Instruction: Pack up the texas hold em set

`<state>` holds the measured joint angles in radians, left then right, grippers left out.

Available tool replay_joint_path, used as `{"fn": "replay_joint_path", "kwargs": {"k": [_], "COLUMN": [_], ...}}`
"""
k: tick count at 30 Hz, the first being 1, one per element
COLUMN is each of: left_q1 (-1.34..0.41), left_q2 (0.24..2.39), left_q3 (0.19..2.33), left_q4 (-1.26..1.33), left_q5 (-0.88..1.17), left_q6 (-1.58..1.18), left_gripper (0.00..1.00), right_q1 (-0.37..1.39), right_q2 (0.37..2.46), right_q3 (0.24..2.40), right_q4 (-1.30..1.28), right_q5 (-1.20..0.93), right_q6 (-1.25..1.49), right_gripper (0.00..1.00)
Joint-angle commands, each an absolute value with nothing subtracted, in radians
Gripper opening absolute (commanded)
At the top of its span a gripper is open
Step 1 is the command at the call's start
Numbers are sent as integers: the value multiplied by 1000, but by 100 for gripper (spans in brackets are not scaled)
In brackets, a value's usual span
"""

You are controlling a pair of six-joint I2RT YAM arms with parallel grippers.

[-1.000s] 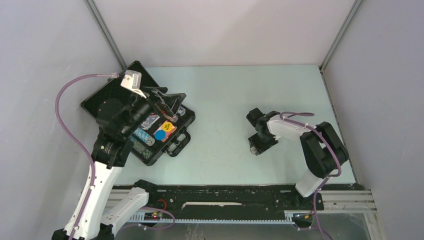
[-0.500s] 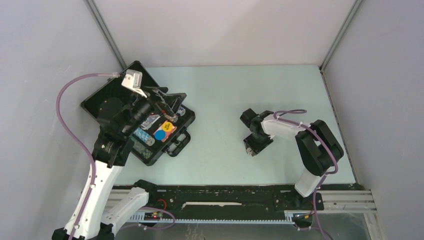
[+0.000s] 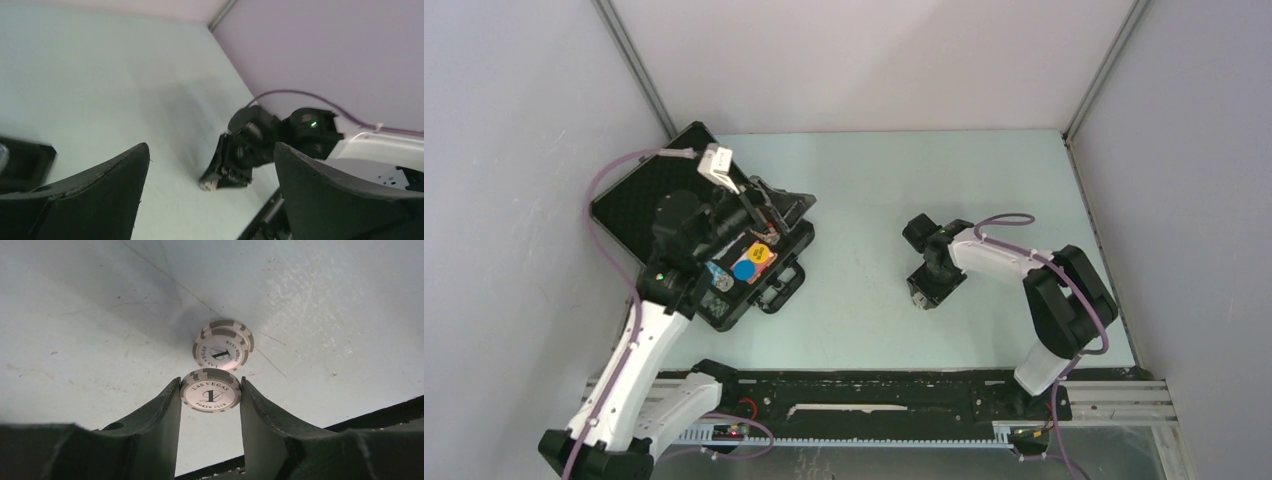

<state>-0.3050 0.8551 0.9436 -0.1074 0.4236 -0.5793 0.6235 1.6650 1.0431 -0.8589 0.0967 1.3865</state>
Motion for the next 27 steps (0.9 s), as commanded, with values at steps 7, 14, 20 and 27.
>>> {"fn": "replay_joint_path", "kwargs": {"k": [7, 14, 20, 27], "left_q1": [-426, -660, -697, -797], "left_q2": [796, 1058, 1402, 1609], "left_q3": [428, 320, 357, 440], "left_q4": [355, 653, 1024, 1129], "left_q5": [474, 309, 368, 283], "left_q6": [-950, -989, -1089, -1171], "left_gripper": [100, 100, 85, 70], "right_q1": [609, 624, 646, 647], "right_q2": [1564, 1533, 1552, 1545], "right_q3": [1089, 1127, 1168, 1180], "right_q4": [-889, -859, -873, -865], "right_q5": [39, -54, -91, -111], "right_q6": [1366, 1368, 1351, 1364], "right_gripper": [0, 0, 0, 0]}}
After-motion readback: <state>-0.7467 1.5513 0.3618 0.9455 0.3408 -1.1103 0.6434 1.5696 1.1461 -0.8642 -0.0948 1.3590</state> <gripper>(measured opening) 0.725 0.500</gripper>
